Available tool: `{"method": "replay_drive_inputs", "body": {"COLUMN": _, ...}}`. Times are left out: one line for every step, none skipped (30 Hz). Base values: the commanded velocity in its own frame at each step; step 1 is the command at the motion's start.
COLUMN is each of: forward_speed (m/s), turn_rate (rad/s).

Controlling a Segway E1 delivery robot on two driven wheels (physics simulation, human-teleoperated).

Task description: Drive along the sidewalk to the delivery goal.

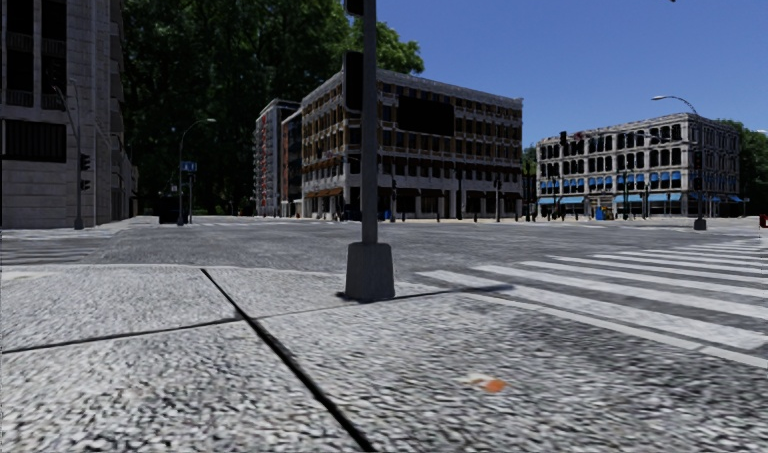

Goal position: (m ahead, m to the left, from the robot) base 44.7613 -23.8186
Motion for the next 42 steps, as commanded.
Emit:
{"method": "replay_drive_inputs", "body": {"forward_speed": 1.62, "turn_rate": -0.53}}
{"method": "replay_drive_inputs", "body": {"forward_speed": 1.62, "turn_rate": -0.53}}
{"method": "replay_drive_inputs", "body": {"forward_speed": 1.62, "turn_rate": -0.56}}
{"method": "replay_drive_inputs", "body": {"forward_speed": 1.62, "turn_rate": -0.57}}
{"method": "replay_drive_inputs", "body": {"forward_speed": 1.62, "turn_rate": -0.57}}
{"method": "replay_drive_inputs", "body": {"forward_speed": 1.62, "turn_rate": -0.57}}
{"method": "replay_drive_inputs", "body": {"forward_speed": 1.62, "turn_rate": -0.57}}
{"method": "replay_drive_inputs", "body": {"forward_speed": 1.62, "turn_rate": -0.57}}
{"method": "replay_drive_inputs", "body": {"forward_speed": 1.62, "turn_rate": -0.57}}
{"method": "replay_drive_inputs", "body": {"forward_speed": 1.62, "turn_rate": -0.57}}
{"method": "replay_drive_inputs", "body": {"forward_speed": 1.63, "turn_rate": -0.57}}
{"method": "replay_drive_inputs", "body": {"forward_speed": 1.63, "turn_rate": -0.57}}
{"method": "replay_drive_inputs", "body": {"forward_speed": 1.63, "turn_rate": -0.57}}
{"method": "replay_drive_inputs", "body": {"forward_speed": 1.63, "turn_rate": -0.57}}
{"method": "replay_drive_inputs", "body": {"forward_speed": 1.63, "turn_rate": -0.57}}
{"method": "replay_drive_inputs", "body": {"forward_speed": 1.63, "turn_rate": -0.57}}
{"method": "replay_drive_inputs", "body": {"forward_speed": 1.63, "turn_rate": -0.57}}
{"method": "replay_drive_inputs", "body": {"forward_speed": 1.63, "turn_rate": -0.57}}
{"method": "replay_drive_inputs", "body": {"forward_speed": 1.63, "turn_rate": -0.57}}
{"method": "replay_drive_inputs", "body": {"forward_speed": 1.63, "turn_rate": -0.57}}
{"method": "replay_drive_inputs", "body": {"forward_speed": 1.63, "turn_rate": -0.57}}
{"method": "replay_drive_inputs", "body": {"forward_speed": 1.63, "turn_rate": -0.57}}
{"method": "replay_drive_inputs", "body": {"forward_speed": 1.63, "turn_rate": -0.57}}
{"method": "replay_drive_inputs", "body": {"forward_speed": 1.63, "turn_rate": -0.57}}
{"method": "replay_drive_inputs", "body": {"forward_speed": 1.63, "turn_rate": -0.57}}
{"method": "replay_drive_inputs", "body": {"forward_speed": 1.63, "turn_rate": -0.57}}
{"method": "replay_drive_inputs", "body": {"forward_speed": 1.63, "turn_rate": -0.57}}
{"method": "replay_drive_inputs", "body": {"forward_speed": 1.63, "turn_rate": -0.57}}
{"method": "replay_drive_inputs", "body": {"forward_speed": 1.54, "turn_rate": -0.57}}
{"method": "replay_drive_inputs", "body": {"forward_speed": 1.43, "turn_rate": -0.57}}
{"method": "replay_drive_inputs", "body": {"forward_speed": 1.38, "turn_rate": -0.57}}
{"method": "replay_drive_inputs", "body": {"forward_speed": 1.38, "turn_rate": -0.57}}
{"method": "replay_drive_inputs", "body": {"forward_speed": 1.37, "turn_rate": -0.57}}
{"method": "replay_drive_inputs", "body": {"forward_speed": 1.36, "turn_rate": -0.57}}
{"method": "replay_drive_inputs", "body": {"forward_speed": 1.35, "turn_rate": -0.57}}
{"method": "replay_drive_inputs", "body": {"forward_speed": 1.35, "turn_rate": -0.57}}
{"method": "replay_drive_inputs", "body": {"forward_speed": 1.35, "turn_rate": -0.57}}
{"method": "replay_drive_inputs", "body": {"forward_speed": 1.34, "turn_rate": -0.57}}
{"method": "replay_drive_inputs", "body": {"forward_speed": 1.33, "turn_rate": -0.57}}
{"method": "replay_drive_inputs", "body": {"forward_speed": 1.33, "turn_rate": -0.42}}
{"method": "replay_drive_inputs", "body": {"forward_speed": 1.33, "turn_rate": -0.42}}
{"method": "replay_drive_inputs", "body": {"forward_speed": 1.33, "turn_rate": 0.00}}
